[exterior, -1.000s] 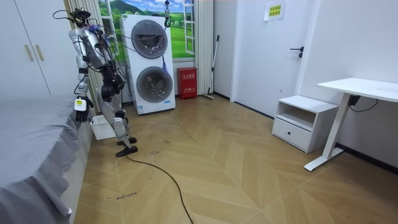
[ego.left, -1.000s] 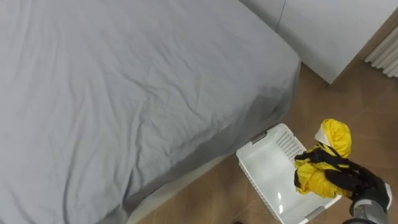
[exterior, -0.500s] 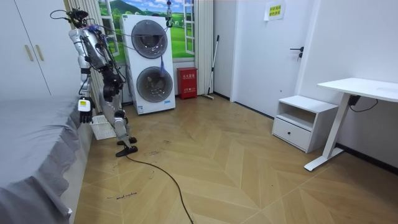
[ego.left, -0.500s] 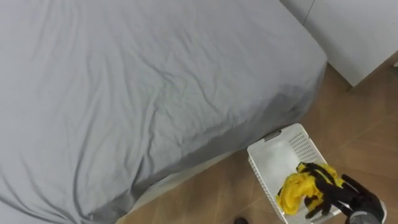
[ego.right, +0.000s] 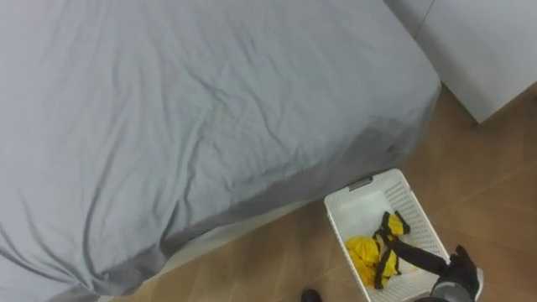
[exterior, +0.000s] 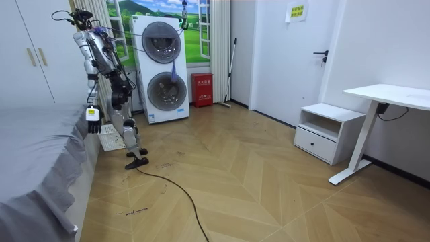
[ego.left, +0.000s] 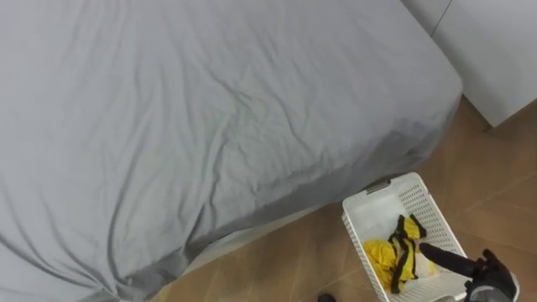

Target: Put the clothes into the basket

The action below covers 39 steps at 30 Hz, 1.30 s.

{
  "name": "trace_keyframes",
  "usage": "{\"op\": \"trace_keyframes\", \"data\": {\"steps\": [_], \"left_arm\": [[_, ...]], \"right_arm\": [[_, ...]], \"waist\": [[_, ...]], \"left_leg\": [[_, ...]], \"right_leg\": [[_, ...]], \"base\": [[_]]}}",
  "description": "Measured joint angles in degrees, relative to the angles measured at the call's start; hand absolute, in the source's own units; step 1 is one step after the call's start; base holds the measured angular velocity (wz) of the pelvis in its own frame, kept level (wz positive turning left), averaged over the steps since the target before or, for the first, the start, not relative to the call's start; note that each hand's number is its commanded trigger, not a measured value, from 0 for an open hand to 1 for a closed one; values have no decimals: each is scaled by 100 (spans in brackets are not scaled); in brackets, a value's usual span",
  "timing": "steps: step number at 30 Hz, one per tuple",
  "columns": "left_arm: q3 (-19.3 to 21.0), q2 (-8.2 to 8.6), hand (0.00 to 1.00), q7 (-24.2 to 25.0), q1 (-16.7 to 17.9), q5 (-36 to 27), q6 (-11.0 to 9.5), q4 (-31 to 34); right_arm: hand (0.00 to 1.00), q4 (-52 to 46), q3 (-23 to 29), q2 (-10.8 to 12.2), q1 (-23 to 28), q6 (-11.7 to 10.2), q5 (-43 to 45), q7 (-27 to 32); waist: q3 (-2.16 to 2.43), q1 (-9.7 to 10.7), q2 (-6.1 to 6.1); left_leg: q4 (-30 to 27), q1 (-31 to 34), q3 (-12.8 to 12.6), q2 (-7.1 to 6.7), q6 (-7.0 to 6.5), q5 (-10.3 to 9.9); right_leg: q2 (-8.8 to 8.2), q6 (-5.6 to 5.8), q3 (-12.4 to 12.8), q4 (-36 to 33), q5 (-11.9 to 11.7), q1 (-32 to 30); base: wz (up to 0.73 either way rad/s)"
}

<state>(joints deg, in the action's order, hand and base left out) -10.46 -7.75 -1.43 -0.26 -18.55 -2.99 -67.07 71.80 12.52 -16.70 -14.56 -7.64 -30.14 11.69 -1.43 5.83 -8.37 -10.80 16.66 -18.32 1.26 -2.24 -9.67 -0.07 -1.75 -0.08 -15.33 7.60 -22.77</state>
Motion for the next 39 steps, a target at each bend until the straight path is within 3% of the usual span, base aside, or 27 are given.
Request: {"op": "trace_keyframes", "data": {"steps": [7,11,13,14,16,17,20,22,23,25,28,32,36,39], "left_arm": [[0,-1,0,0,94,10,-17,17],[97,-4,0,3,329,70,-87,66],[156,-37,0,3,485,79,-124,166],[255,-61,0,2,658,138,-129,323],[356,-75,0,2,822,197,-133,404],[380,-71,0,0,871,217,-133,420],[397,-70,0,-32,896,310,-132,432],[505,-74,0,-38,899,334,-124,469],[560,-79,0,-39,884,325,-123,544],[585,-74,0,-39,840,298,-123,567],[723,-40,0,-39,881,341,-120,514],[1296,-15,0,-13,981,520,-116,301],[1439,57,0,-27,1125,573,-56,260],[1548,51,0,-23,1105,588,-50,256]], "right_arm": [[0,213,14,-18,122,-1,-103,-16],[0,247,26,-23,528,-3,-107,-64],[0,187,41,-16,756,-1,-250,-67],[0,170,133,19,924,3,-332,-68],[0,172,255,66,1082,18,-462,-74],[0,184,315,67,1157,20,-678,-108],[0,183,408,75,1249,26,-989,-121],[0,168,461,131,1305,29,-1061,-103],[0,120,461,187,1401,32,-1148,-92],[0,132,509,270,1541,107,-1329,-82],[0,131,745,451,1749,165,-1468,-106],[0,256,725,704,2039,279,-1461,-243],[0,384,386,836,2098,552,-1210,-504],[0,384,-31,873,2009,656,-888,-813]], "waist": [[15,-1,-6],[47,6,64],[61,19,170],[107,28,255],[147,89,396],[144,140,514],[162,166,701],[149,193,851],[169,204,896],[150,210,983],[162,182,1012],[136,138,986],[117,-25,896],[111,-187,904]], "left_leg": [[0,-135,54,-32,0,0],[44,-452,32,-38,1,0],[58,-646,33,-43,1,0],[69,-777,46,-48,1,0],[96,-983,161,-60,2,0],[130,-1116,223,-70,2,0],[150,-1399,366,-81,3,-1],[154,-1527,500,-102,5,-3],[152,-1552,636,-118,6,-5],[157,-1608,775,-143,6,-6],[198,-1737,925,-187,-7,-15],[264,-1888,1109,-225,-30,-51],[256,-1938,1117,-248,-44,-92],[221,-1945,1195,-269,-45,-91]], "right_leg": [[5,0,-24,46,0,161],[0,-4,-41,138,23,516],[-15,-9,-97,170,69,739],[-21,-14,-119,180,103,873],[-39,-21,-218,269,129,1144],[-43,-16,-267,319,133,1307],[-72,7,-365,476,150,1672],[-92,36,-463,487,189,1843],[-102,51,-513,516,208,1928],[-114,63,-667,582,209,2076],[-172,98,-824,591,239,2299],[-185,133,-1031,669,274,2551],[-200,153,-1075,667,293,2604],[-250,164,-1115,671,299,2652]], "base": [[0],[2],[12],[12],[24],[36],[23],[35],[58],[47],[28],[24],[-1],[11]]}}
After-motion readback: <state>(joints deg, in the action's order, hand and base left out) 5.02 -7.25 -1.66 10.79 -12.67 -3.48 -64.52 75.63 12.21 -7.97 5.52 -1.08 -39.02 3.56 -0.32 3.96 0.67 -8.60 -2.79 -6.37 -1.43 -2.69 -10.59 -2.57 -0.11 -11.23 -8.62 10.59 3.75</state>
